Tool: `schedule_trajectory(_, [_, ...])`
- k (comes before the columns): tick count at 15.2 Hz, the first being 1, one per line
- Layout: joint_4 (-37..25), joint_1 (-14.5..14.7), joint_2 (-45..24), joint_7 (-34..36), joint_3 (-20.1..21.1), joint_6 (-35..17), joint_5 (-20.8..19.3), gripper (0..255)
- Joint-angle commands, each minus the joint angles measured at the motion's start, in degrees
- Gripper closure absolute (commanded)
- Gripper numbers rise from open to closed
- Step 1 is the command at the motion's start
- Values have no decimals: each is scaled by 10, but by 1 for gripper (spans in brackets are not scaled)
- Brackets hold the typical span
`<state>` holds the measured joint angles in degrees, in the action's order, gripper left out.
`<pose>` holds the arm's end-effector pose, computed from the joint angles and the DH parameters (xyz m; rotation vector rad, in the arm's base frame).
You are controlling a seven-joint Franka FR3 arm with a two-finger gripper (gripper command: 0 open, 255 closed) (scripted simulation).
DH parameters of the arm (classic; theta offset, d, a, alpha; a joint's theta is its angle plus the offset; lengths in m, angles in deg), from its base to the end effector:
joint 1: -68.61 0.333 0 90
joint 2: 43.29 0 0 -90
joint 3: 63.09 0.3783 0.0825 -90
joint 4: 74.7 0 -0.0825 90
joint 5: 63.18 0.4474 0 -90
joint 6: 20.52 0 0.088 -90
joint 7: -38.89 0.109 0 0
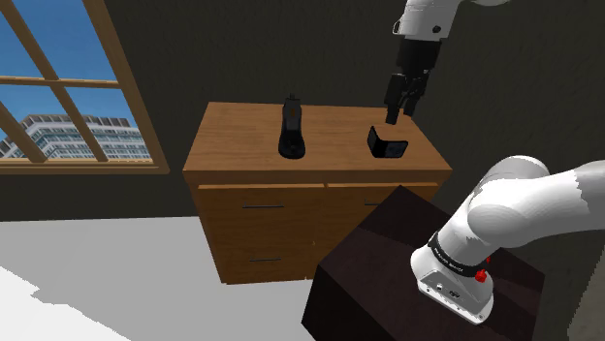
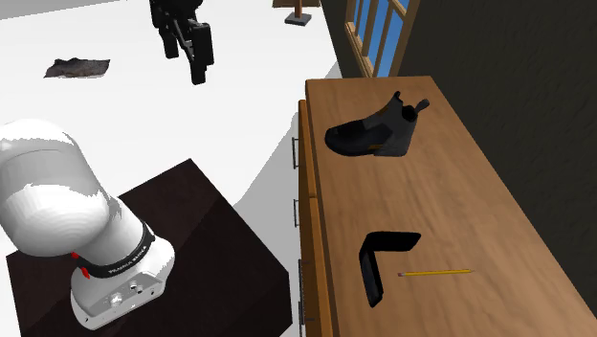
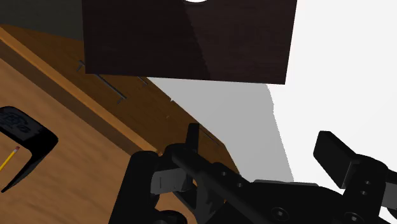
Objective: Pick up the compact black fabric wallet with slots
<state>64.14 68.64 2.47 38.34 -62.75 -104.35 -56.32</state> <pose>0.3070 0.0166 0.5934 -3.0158 -0.0259 0.2435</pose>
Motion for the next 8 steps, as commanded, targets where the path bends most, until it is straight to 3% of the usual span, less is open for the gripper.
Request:
schedule_trajectory(1, [0,0,0,0,0,0,0,0])
schedule_trajectory(8, [57,-32,-49,-58,-49,-113,-55,0])
